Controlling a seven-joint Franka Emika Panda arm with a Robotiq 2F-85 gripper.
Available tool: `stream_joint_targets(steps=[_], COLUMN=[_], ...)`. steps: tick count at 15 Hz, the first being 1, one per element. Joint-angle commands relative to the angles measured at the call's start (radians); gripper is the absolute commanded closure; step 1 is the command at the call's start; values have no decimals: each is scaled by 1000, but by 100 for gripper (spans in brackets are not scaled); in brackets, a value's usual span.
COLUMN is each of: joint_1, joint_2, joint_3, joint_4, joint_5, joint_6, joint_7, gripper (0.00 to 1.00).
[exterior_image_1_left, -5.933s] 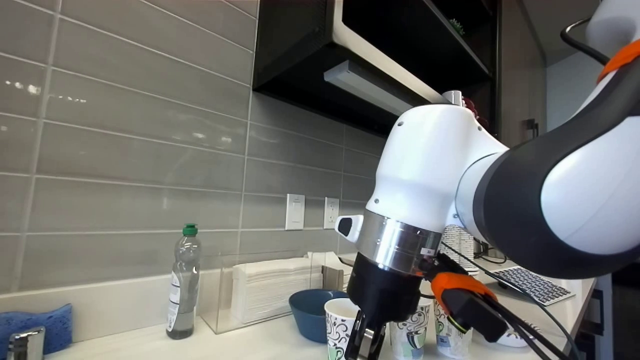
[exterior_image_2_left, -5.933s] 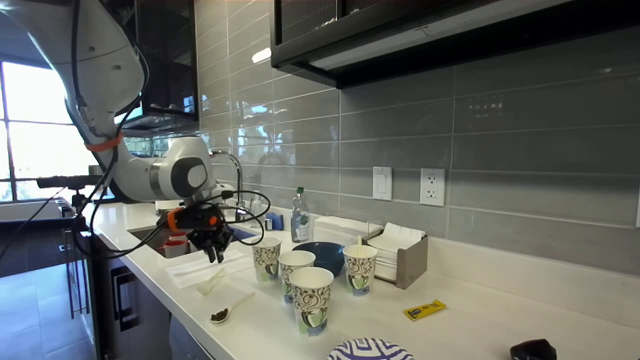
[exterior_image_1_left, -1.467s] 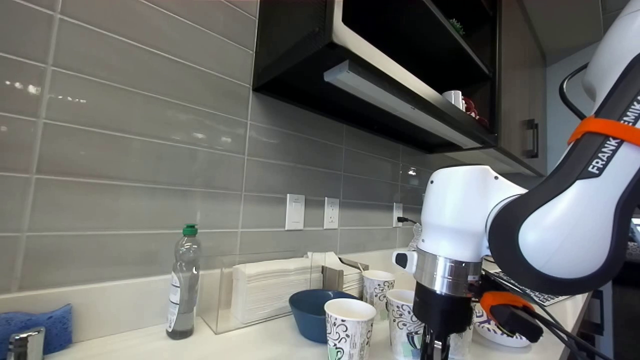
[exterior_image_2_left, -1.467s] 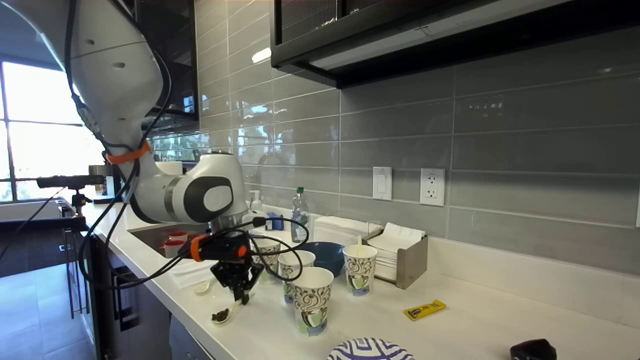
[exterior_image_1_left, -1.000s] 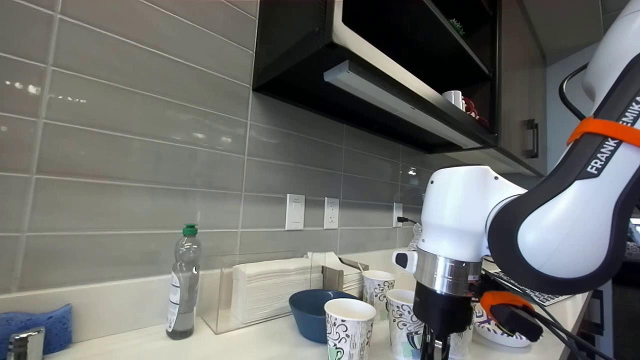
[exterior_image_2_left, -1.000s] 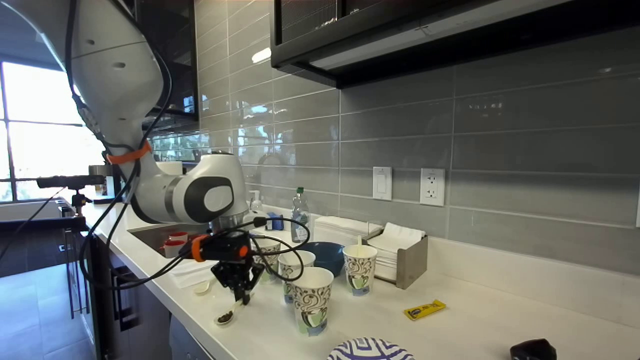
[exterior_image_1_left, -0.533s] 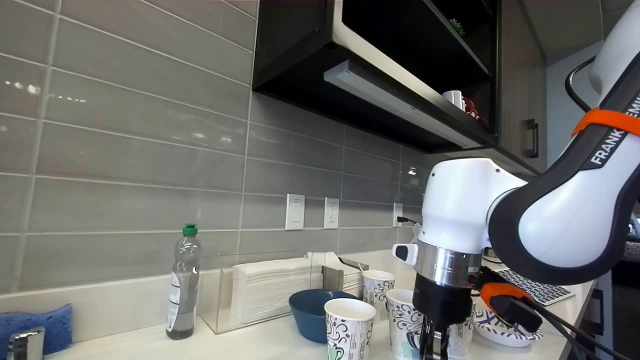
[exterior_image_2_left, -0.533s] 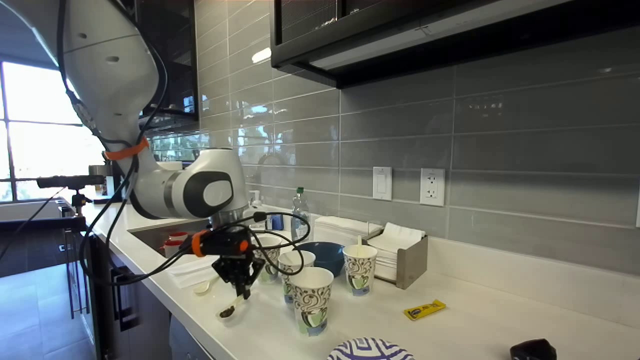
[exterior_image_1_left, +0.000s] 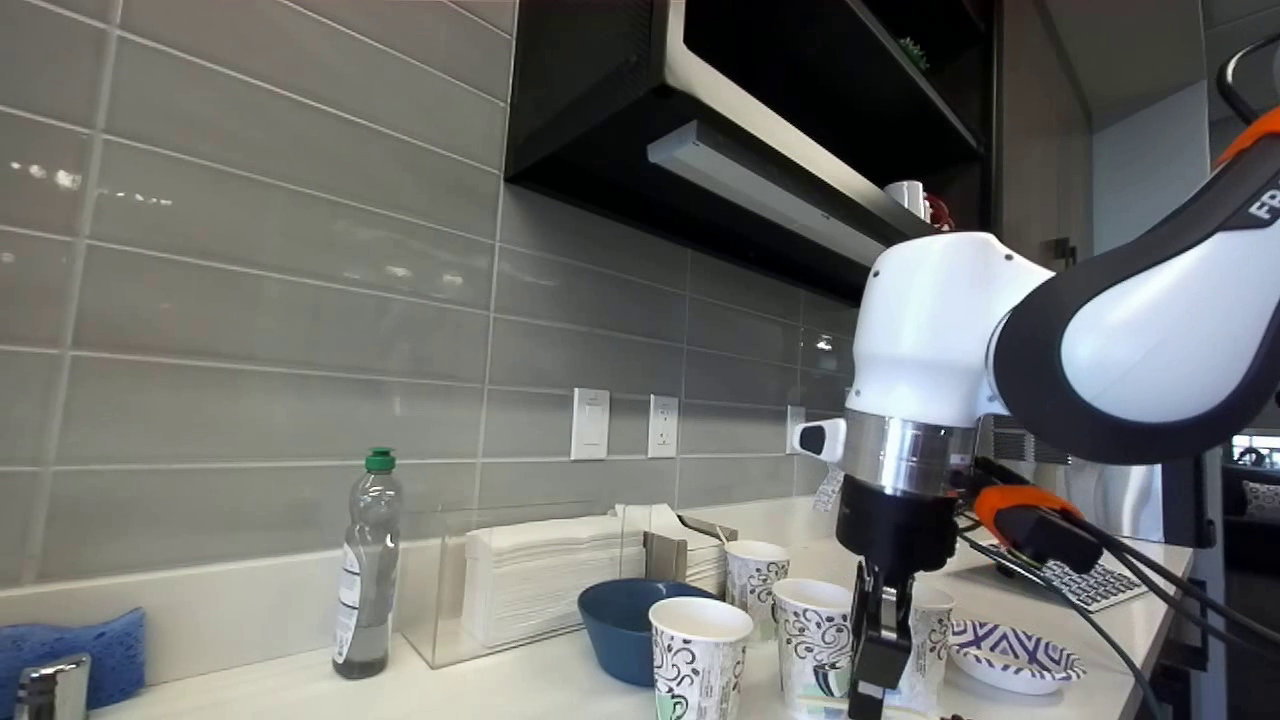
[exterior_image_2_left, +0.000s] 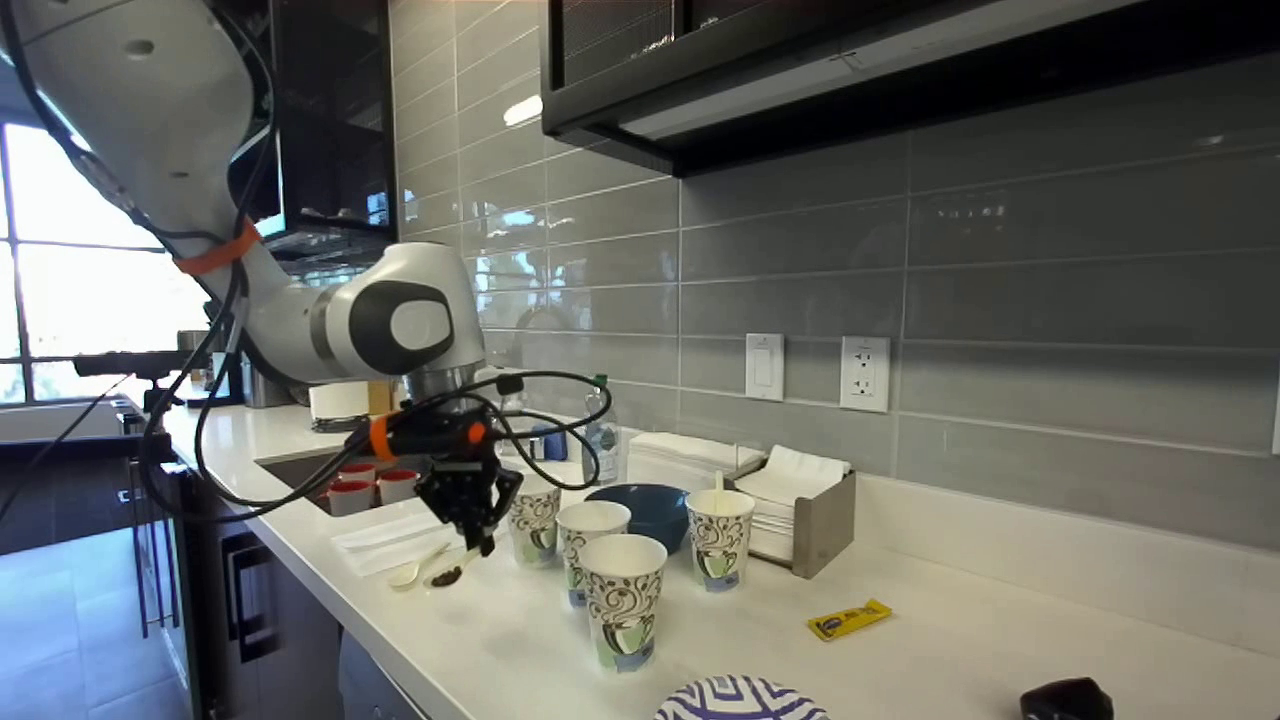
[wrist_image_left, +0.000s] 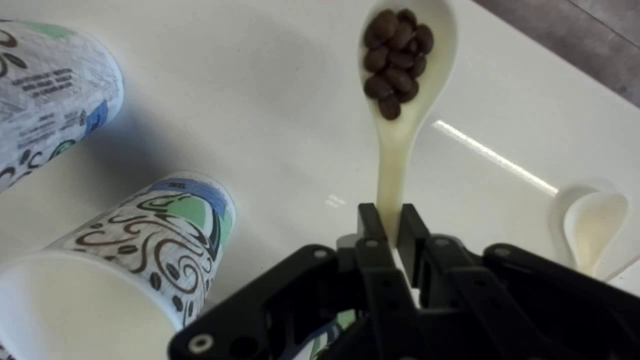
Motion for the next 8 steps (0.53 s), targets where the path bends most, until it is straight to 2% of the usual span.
stream_joint_targets(steps=[1,2,3,8], joint_1=[18,24,8,15], joint_2=[-96,-105,-65,-95], joint_3=[1,0,3,4], joint_4=[27,34,23,31], joint_5=[29,27,4,4], joint_6=[-125,-131,-86,-110], joint_7=[-25,-35,-5,-11], gripper=[97,97,87,87])
